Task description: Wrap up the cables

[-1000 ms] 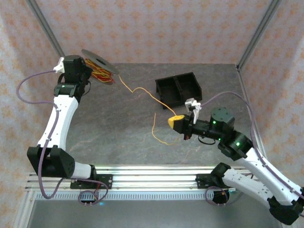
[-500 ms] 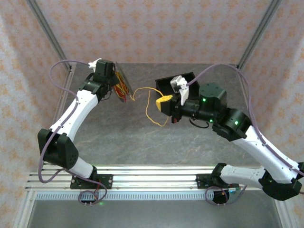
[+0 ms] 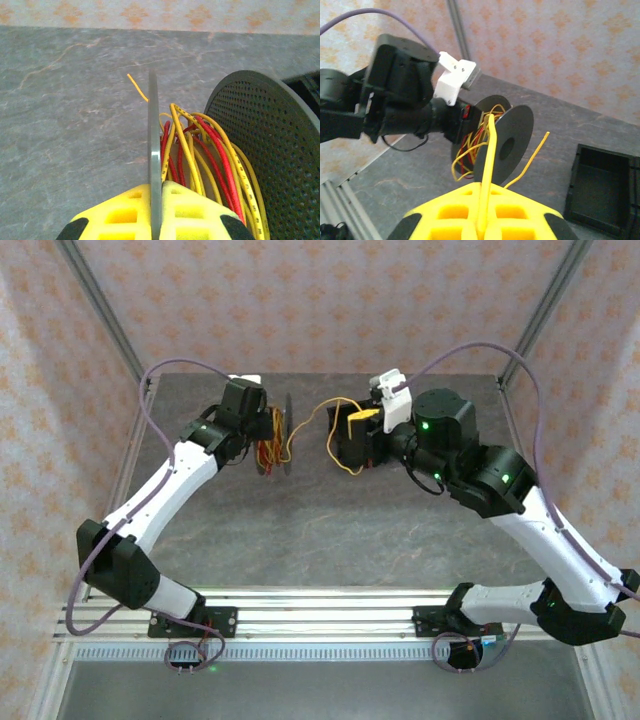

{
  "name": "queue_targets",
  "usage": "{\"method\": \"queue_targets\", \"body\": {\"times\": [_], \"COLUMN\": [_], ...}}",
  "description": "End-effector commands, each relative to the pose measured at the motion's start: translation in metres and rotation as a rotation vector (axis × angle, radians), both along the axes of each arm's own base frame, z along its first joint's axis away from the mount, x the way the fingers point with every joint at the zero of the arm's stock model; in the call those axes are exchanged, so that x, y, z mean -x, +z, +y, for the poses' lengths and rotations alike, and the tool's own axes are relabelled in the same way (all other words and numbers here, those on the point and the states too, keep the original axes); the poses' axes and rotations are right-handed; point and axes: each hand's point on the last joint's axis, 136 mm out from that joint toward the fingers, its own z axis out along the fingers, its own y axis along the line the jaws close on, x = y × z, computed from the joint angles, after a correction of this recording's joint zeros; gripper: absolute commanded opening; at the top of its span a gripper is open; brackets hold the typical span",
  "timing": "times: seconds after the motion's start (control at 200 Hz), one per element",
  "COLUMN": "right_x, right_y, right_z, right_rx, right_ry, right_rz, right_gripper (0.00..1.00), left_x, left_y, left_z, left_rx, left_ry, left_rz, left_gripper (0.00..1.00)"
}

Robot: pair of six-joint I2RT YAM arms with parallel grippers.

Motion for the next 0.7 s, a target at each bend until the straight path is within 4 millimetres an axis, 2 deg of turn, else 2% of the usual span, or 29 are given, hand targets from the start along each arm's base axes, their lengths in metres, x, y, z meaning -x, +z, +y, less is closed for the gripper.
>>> {"method": "queue_targets", "body": {"times": [0.0, 0.03, 0.155, 0.476, 0.591, 0.696], "right_x": [-0.005, -0.011, -0.025, -0.076, -0.099, -0.12], "right_y": [0.024, 0.018, 0.017, 0.011, 0.0, -0.013], "right_z": [-0.019, -0.015, -0.024, -0.061, -0.08, -0.107], "right_rx": [-0.026, -0.01, 0.015, 0.048, 0.094, 0.135], "right_ry": [-0.086, -0.094, -0.161, -0.364, -0.451, -0.553], "right_rz": [-0.059, -0.047, -0.036, 0.031, 0.075, 0.121], "right_gripper": [0.0, 0.0, 0.0, 0.0, 0.0, 0.0], "left_x": [0.011, 0.013, 0.025, 0.055, 0.067, 0.077], "left_y": [0.032, 0.031, 0.029, 0.027, 0.024, 0.021], "left_z": [-0.01, -0.013, -0.026, -0.047, -0.053, -0.051], "left_rx": [-0.043, -0.05, -0.08, -0.181, -0.198, -0.214], "left_ry": [-0.103, -0.119, -0.187, -0.302, -0.35, -0.378], "left_rz": [-0.088, -0.083, -0.081, -0.087, -0.085, -0.074], "left_gripper": [0.0, 0.0, 0.0, 0.0, 0.0, 0.0]}}
